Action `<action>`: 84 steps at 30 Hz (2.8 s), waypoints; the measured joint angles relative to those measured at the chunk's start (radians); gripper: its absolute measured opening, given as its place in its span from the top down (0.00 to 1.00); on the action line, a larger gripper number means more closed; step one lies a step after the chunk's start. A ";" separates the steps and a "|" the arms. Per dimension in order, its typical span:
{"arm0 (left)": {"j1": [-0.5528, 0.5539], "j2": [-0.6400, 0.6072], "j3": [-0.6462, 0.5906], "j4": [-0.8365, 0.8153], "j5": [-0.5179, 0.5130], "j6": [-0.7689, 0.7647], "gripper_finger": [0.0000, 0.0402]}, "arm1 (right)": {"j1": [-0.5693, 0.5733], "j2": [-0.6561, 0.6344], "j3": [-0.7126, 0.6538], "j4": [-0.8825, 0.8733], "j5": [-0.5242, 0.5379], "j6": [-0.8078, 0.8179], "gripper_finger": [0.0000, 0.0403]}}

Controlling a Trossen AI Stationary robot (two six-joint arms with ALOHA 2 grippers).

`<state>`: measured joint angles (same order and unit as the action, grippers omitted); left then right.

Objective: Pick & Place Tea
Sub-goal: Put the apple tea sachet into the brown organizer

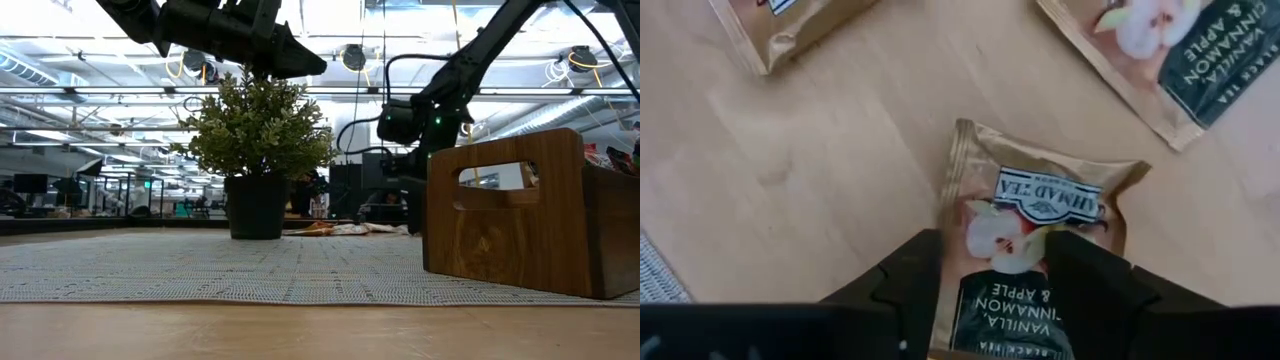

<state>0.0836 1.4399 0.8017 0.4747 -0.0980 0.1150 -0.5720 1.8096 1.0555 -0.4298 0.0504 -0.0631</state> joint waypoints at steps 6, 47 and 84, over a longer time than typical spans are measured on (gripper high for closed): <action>0.000 0.000 0.000 0.000 0.000 0.000 0.91 | -0.003 0.018 -0.035 -0.002 0.004 0.002 0.57; 0.000 0.000 0.000 0.000 0.000 0.000 0.91 | -0.026 -0.071 -0.041 0.125 0.065 0.018 0.30; 0.000 0.000 0.000 0.001 0.000 0.000 0.91 | 0.029 -0.105 -0.040 -0.144 0.445 0.231 0.37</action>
<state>0.0836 1.4399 0.8013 0.4755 -0.0978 0.1150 -0.5430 1.7042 1.0154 -0.5739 0.4949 0.1676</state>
